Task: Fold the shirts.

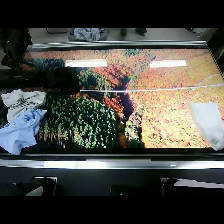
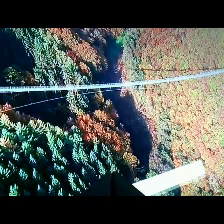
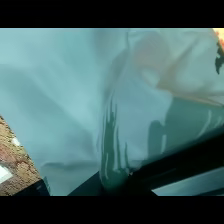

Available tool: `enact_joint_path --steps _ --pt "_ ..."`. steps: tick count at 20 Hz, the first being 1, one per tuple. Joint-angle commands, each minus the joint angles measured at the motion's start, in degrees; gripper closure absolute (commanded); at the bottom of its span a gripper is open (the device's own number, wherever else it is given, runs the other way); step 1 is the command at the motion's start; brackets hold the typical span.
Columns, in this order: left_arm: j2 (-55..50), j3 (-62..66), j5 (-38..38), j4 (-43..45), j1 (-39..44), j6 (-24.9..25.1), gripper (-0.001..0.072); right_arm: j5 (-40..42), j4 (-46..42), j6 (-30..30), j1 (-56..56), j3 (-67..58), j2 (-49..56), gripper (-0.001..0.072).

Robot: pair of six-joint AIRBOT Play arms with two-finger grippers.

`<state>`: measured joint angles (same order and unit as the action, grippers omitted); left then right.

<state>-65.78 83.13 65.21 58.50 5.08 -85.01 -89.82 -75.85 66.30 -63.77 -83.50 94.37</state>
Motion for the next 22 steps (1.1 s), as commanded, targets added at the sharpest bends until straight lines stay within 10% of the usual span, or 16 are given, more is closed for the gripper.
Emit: enact_joint_path --steps 1,7,10,15,18,22 --pt "0.04 0.00 0.00 0.00 0.02 -0.79 0.0672 2.80 -8.07 4.48 -0.50 8.22 -2.23 0.0656" --pt "0.02 0.00 -0.07 0.02 0.02 -0.76 0.0671 4.46 -9.84 10.25 -0.44 14.45 -4.72 0.0593" --pt "0.04 0.07 -0.07 0.00 0.00 -0.76 0.0671 3.89 -11.15 8.13 -0.44 13.53 -5.25 0.0256" --pt "-0.11 5.01 -2.29 0.33 -0.13 -0.72 0.0673 10.25 -15.65 8.07 0.26 -14.64 -8.31 0.0249" --pt "-3.50 13.66 -4.59 8.26 0.02 -2.47 0.0674 22.67 -2.29 -6.75 8.96 -31.21 -8.66 0.0221" --pt "-13.97 19.19 6.84 28.74 2.14 -9.25 0.0664 13.90 1.70 -9.92 32.02 -31.45 -8.48 0.0215"
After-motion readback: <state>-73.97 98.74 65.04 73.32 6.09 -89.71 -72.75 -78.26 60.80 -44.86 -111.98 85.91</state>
